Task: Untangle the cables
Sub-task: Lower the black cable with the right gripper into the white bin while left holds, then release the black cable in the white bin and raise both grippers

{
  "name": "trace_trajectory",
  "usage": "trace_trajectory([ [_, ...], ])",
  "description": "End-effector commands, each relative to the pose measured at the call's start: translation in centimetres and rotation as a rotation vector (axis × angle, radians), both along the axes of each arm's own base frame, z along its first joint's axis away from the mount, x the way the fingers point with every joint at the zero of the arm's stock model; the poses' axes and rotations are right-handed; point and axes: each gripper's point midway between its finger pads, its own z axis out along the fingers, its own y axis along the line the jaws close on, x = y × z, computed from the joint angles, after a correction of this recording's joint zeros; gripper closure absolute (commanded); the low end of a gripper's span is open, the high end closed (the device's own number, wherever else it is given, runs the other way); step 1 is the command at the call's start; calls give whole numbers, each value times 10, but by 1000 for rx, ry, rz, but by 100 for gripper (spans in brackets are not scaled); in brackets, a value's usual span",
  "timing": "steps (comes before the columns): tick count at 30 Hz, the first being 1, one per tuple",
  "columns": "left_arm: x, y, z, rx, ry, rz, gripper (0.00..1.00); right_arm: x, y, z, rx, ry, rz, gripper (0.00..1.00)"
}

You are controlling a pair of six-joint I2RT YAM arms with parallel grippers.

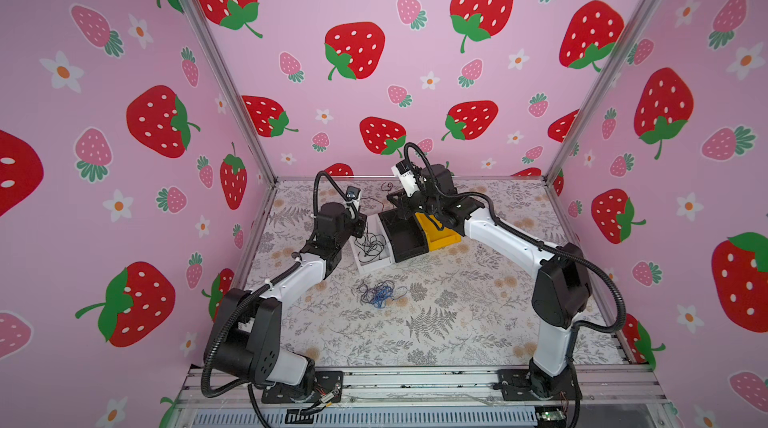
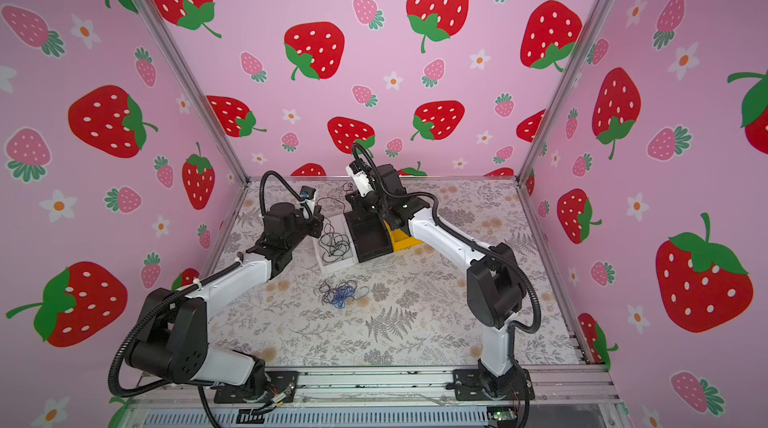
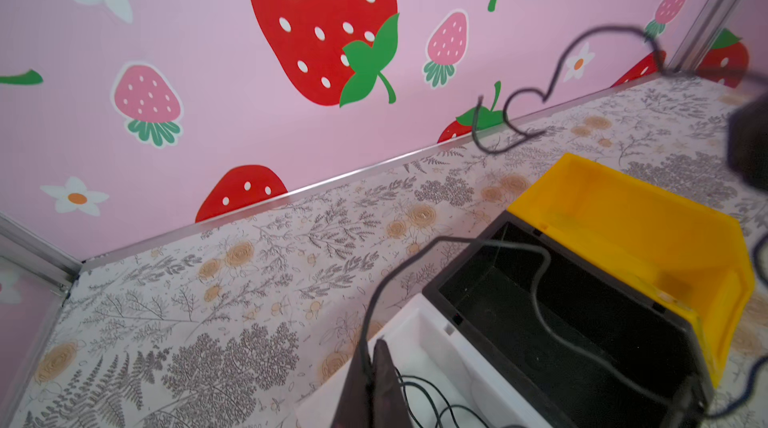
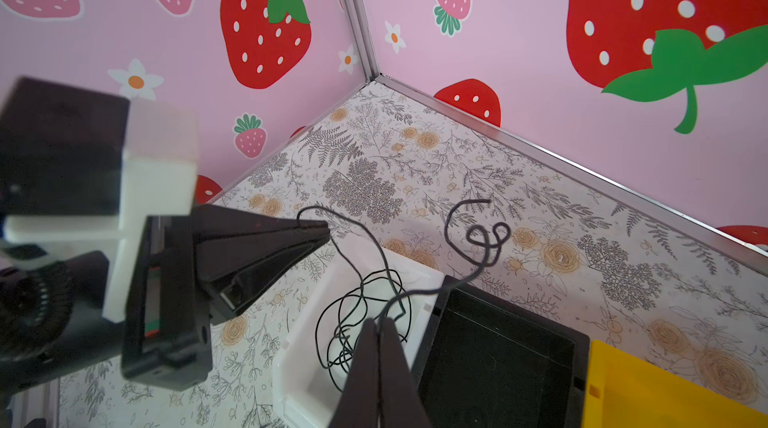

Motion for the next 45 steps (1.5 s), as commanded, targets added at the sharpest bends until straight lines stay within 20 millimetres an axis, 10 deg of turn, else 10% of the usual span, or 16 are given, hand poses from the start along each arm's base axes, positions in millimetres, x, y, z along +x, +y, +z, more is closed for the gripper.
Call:
trace_trajectory([
  [1, 9, -3, 30, 14, -67, -24, 100, -1, 6, 17, 34, -14, 20, 100],
  [13, -18, -4, -51, -38, 130, -45, 100, 1, 14, -20, -2, 54, 31, 100],
  [17, -22, 0, -58, -61, 154, -14, 65, 1, 20, -38, -14, 90, 44, 100],
  [31, -50, 26, 9, -74, 11, 81, 22, -17, 51, -99, -121, 149, 85, 100],
  [45, -87, 46, 54, -69, -31, 131, 20, -24, 72, -195, -335, 255, 15, 100],
])
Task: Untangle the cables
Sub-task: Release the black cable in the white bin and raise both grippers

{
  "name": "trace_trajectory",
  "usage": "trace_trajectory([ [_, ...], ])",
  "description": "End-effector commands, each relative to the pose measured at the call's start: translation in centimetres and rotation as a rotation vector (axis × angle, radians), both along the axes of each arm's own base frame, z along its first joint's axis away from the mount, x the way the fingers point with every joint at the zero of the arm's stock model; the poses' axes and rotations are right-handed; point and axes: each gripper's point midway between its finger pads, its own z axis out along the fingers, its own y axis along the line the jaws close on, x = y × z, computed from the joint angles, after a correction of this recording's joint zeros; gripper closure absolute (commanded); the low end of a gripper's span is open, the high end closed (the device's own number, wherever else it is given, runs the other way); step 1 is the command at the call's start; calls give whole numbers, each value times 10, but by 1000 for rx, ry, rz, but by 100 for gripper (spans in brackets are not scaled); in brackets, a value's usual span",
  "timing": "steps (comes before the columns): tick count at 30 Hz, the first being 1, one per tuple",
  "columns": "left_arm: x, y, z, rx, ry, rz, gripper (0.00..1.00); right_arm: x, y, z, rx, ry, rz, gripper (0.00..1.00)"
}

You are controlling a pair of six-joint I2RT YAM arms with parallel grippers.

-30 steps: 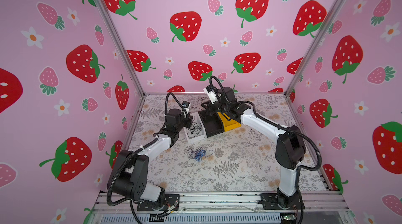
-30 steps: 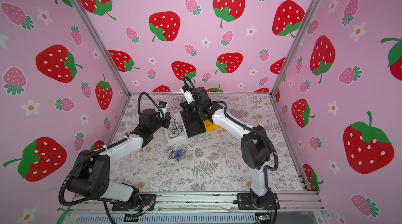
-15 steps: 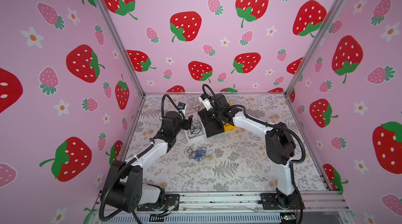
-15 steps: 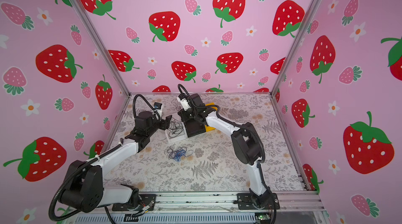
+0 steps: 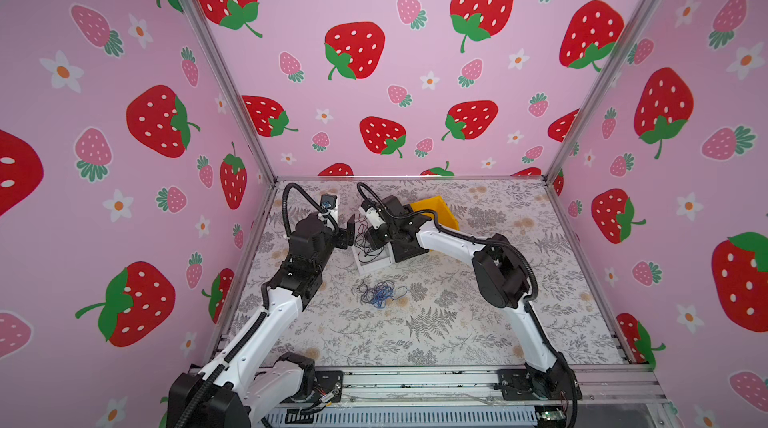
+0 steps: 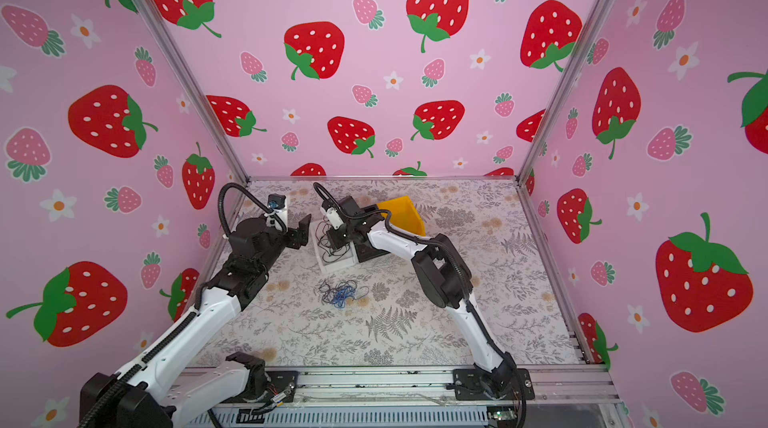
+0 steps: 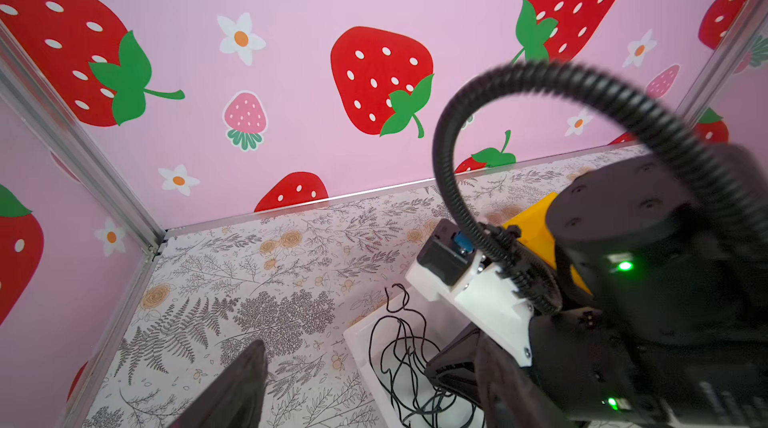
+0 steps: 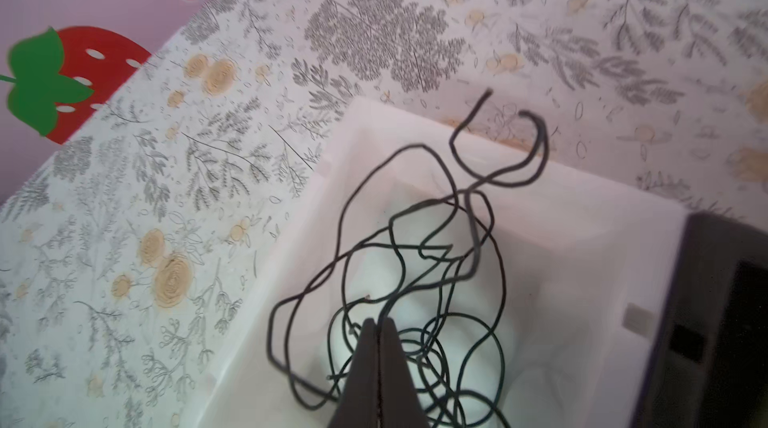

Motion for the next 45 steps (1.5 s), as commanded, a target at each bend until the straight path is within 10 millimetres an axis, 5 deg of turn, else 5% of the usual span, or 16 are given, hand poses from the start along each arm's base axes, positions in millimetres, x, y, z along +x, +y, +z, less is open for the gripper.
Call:
trace_trajectory([
  [1, -4, 4, 6, 9, 11, 13, 20, 2, -6, -14, -68, 6, -51, 100],
  [9, -10, 2, 3, -11, 32, -1, 21, -2, -5, -38, -132, 17, -82, 100],
  [18, -16, 4, 6, 1, 47, -5, 21, -8, -6, 26, -130, -188, -88, 56],
  [26, -31, 8, -1, 0, 116, 2, 21, -10, -19, 71, -105, -248, -111, 49],
  [31, -53, 12, -24, -71, 255, 33, 26, -14, -28, 102, -72, -295, -110, 45],
  [40, -89, -8, -105, -278, 639, 37, 33, -40, -73, 163, 35, -405, -109, 40],
  [45, -97, -18, -150, -325, 861, 105, 37, -57, -105, 170, 25, -415, -115, 41],
])
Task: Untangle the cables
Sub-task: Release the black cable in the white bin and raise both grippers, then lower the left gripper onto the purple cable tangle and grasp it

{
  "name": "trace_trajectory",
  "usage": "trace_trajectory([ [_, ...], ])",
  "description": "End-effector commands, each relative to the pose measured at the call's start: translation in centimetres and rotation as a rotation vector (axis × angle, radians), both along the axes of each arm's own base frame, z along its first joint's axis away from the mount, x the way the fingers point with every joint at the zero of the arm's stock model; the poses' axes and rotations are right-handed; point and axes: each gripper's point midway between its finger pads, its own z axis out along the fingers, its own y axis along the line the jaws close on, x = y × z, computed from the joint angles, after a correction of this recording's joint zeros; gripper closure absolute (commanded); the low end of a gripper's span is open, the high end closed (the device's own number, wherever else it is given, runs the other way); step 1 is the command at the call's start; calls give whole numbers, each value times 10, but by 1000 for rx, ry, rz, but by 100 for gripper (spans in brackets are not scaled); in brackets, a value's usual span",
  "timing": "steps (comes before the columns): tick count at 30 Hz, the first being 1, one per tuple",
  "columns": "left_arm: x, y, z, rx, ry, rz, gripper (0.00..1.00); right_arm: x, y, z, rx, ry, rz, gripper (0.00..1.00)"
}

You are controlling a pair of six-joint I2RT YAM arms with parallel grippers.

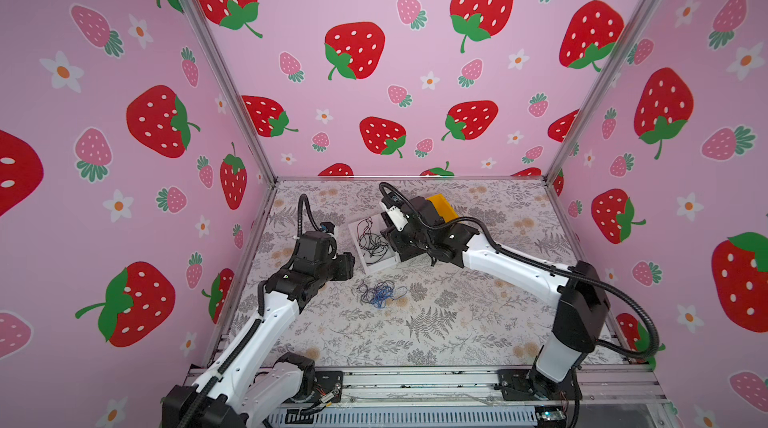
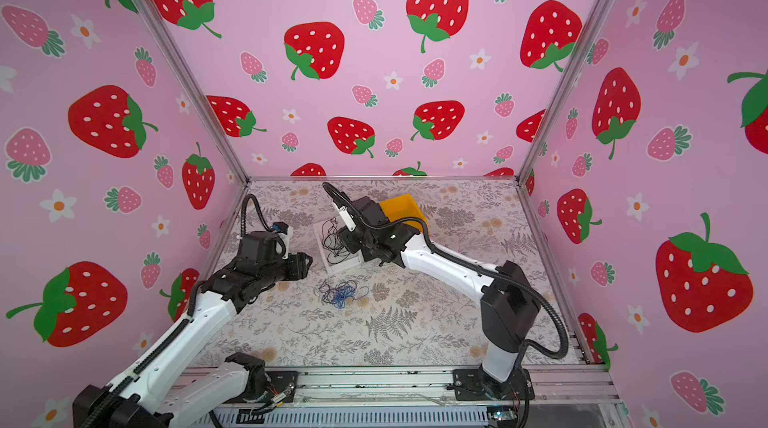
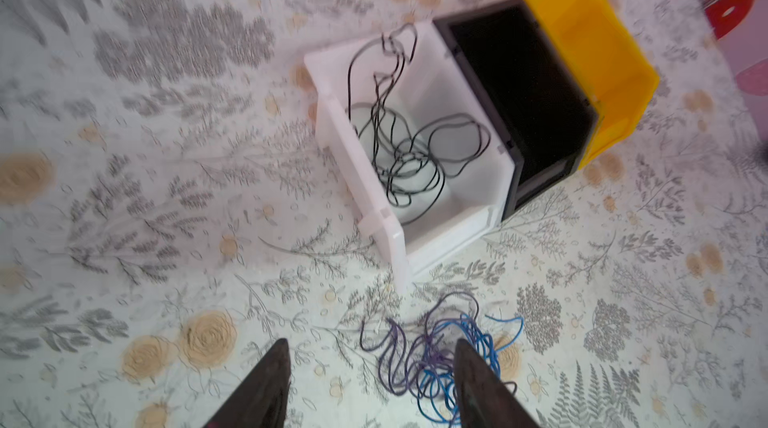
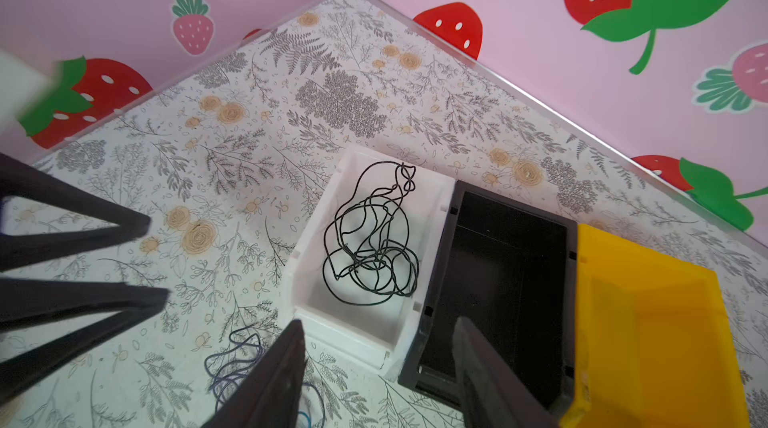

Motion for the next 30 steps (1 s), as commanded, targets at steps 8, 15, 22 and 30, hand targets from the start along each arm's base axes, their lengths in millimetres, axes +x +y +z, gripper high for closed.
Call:
trace_trajectory([
  [8, -21, -35, -64, -43, 288, -5, 38, -14, -33, -20, -3, 28, -21, 42],
  [15, -28, -35, -86, 4, 363, -18, 46, -16, -41, -34, 19, 67, -32, 43],
  [22, -26, -36, -98, 15, 389, -28, 55, -16, -36, -46, 14, 96, -11, 46],
  [30, -25, -42, -96, 0, 390, -62, 89, -17, -34, -50, 9, 104, -1, 48],
])
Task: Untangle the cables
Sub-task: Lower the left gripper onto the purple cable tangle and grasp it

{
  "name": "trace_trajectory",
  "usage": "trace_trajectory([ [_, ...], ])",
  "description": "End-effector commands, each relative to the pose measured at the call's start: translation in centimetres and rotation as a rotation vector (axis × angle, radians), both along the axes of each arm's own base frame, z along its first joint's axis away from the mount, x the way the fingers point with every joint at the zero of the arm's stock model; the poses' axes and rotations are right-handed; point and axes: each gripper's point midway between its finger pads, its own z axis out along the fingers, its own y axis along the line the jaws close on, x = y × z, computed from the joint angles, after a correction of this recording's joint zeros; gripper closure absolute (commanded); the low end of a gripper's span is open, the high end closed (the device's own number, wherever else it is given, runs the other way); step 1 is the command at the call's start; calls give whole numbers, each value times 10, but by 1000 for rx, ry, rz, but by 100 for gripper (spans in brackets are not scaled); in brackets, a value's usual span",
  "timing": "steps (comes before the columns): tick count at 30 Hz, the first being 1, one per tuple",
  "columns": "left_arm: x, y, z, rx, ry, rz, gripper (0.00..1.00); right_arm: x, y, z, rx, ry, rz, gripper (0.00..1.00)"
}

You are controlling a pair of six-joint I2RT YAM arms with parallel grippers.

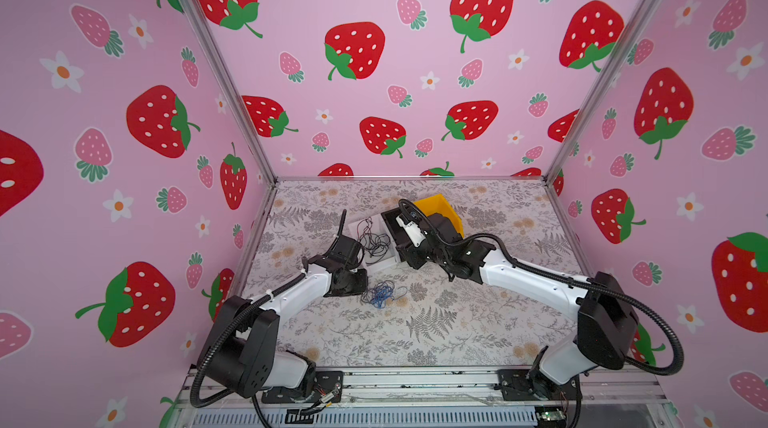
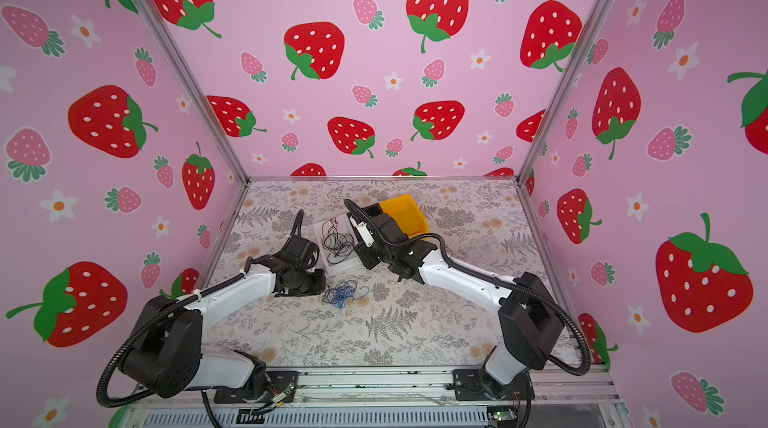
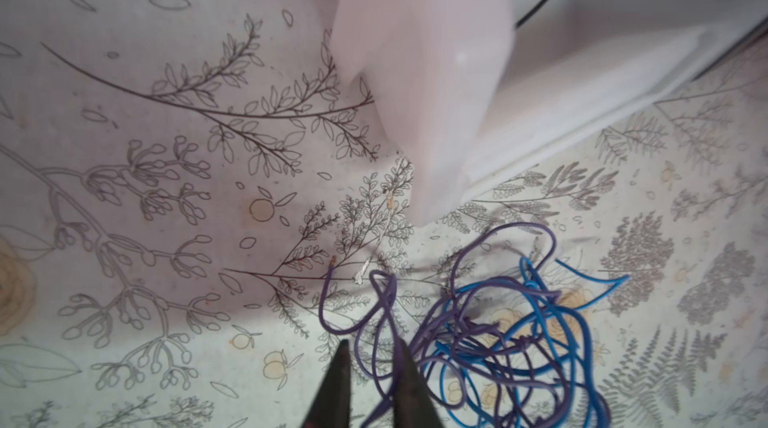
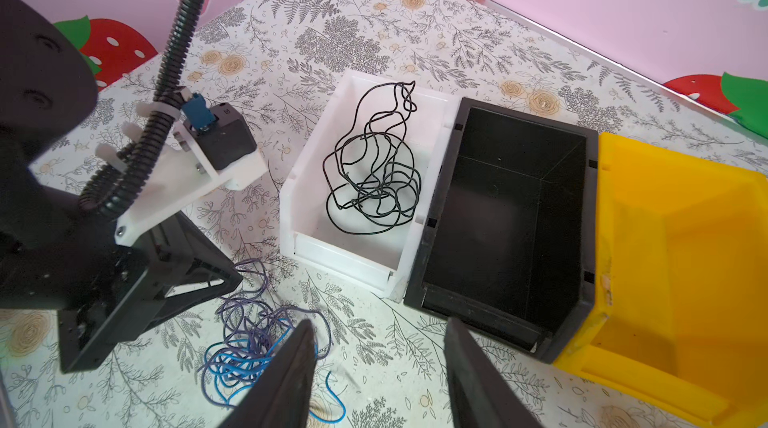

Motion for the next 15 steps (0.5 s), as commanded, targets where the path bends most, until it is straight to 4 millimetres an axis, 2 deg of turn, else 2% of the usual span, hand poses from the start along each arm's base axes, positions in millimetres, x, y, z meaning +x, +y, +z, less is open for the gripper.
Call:
trace_trajectory([
  [1, 0, -5, 10, -24, -15, -18, 93, 1, 2, -1, 3, -2, 17, 48],
  [2, 0, -5, 16, -29, -33, -22, 98, -1, 2, -3, -4, -4, 34, 48],
  [3, 1, -6, 23, -37, -54, -23, 100, -2, 2, -5, -11, -1, 50, 48],
  [11, 8, -17, 105, -126, -319, -71, 100, -43, 3, -49, -24, 210, 281, 45],
  [15, 9, -27, 137, -194, -407, -103, 100, -55, 10, -57, -9, 245, 364, 42],
])
